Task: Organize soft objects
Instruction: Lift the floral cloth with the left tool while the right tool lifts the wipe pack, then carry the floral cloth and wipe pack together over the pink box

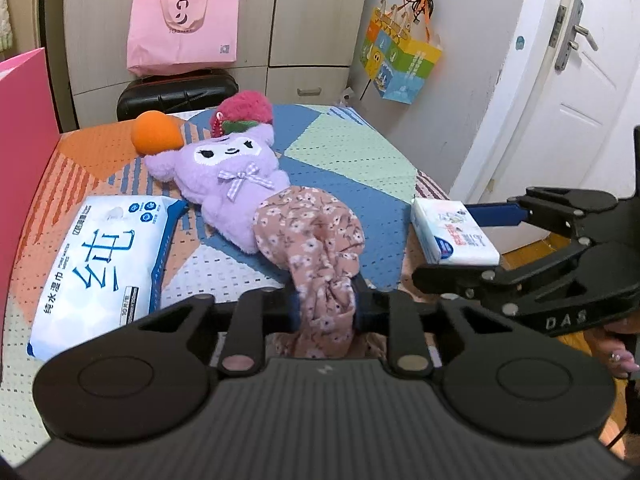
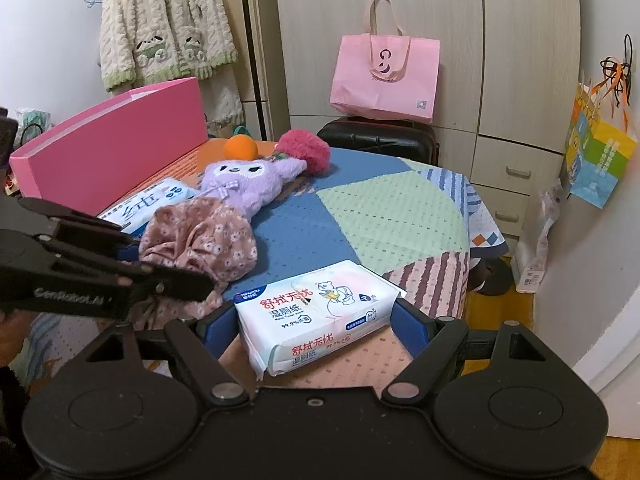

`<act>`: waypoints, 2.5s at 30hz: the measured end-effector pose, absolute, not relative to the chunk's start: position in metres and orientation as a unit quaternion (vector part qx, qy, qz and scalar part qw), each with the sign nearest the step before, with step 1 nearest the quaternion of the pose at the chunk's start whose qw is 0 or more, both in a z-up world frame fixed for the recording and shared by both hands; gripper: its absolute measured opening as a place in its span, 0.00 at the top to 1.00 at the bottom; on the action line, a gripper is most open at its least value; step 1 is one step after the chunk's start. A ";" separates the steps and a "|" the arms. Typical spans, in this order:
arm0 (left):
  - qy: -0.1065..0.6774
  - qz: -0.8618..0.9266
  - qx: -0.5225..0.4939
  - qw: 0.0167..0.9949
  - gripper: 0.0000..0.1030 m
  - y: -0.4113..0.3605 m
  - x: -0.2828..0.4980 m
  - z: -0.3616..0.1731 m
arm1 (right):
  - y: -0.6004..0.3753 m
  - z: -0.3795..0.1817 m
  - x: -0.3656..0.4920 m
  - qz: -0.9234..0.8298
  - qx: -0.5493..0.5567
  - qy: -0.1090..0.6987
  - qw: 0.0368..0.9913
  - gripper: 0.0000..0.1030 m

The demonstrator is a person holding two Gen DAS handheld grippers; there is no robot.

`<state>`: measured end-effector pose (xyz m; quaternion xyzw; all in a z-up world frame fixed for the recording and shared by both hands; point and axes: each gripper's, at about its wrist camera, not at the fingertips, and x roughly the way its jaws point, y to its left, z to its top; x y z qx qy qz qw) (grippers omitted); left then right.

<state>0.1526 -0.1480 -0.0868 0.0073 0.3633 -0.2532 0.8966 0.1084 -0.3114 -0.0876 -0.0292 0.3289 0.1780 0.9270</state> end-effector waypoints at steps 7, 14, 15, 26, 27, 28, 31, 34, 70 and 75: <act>0.367 -0.260 -0.007 0.893 0.82 -0.142 0.145 -0.081 | -0.303 -0.085 0.094 0.182 -0.035 0.323 0.928 0.18; 0.357 -0.275 -0.011 0.892 0.82 -0.128 0.127 -0.076 | -0.293 -0.082 0.075 0.181 -0.031 0.316 0.931 0.18; 0.358 -0.276 -0.012 0.892 0.82 -0.126 0.126 -0.075 | -0.291 -0.082 0.073 0.183 -0.028 0.316 0.930 0.18; 0.370 -0.288 -0.022 0.883 0.82 -0.093 0.105 -0.064 | -0.263 -0.068 0.050 0.209 -0.039 0.333 0.919 0.17; 0.371 -0.288 -0.022 0.883 0.82 -0.090 0.103 -0.062 | -0.261 -0.066 0.049 0.212 -0.039 0.334 0.918 0.17; 0.372 -0.290 -0.024 0.881 0.82 -0.086 0.101 -0.062 | -0.258 -0.064 0.047 0.216 -0.038 0.335 0.916 0.17; 0.386 -0.296 -0.037 0.873 0.82 -0.074 0.097 -0.060 | -0.251 -0.059 0.044 0.230 -0.032 0.344 0.910 0.18; 0.399 -0.304 -0.049 0.864 0.82 -0.061 0.092 -0.060 | -0.242 -0.053 0.040 0.244 -0.032 0.351 0.904 0.18; 0.305 -0.240 -0.028 0.921 0.82 0.106 0.094 0.056 | -0.071 0.050 0.114 0.423 -0.069 0.277 0.860 0.17; 0.286 -0.232 -0.031 0.929 0.82 0.117 0.118 0.062 | -0.056 0.056 0.137 0.419 -0.074 0.262 0.866 0.17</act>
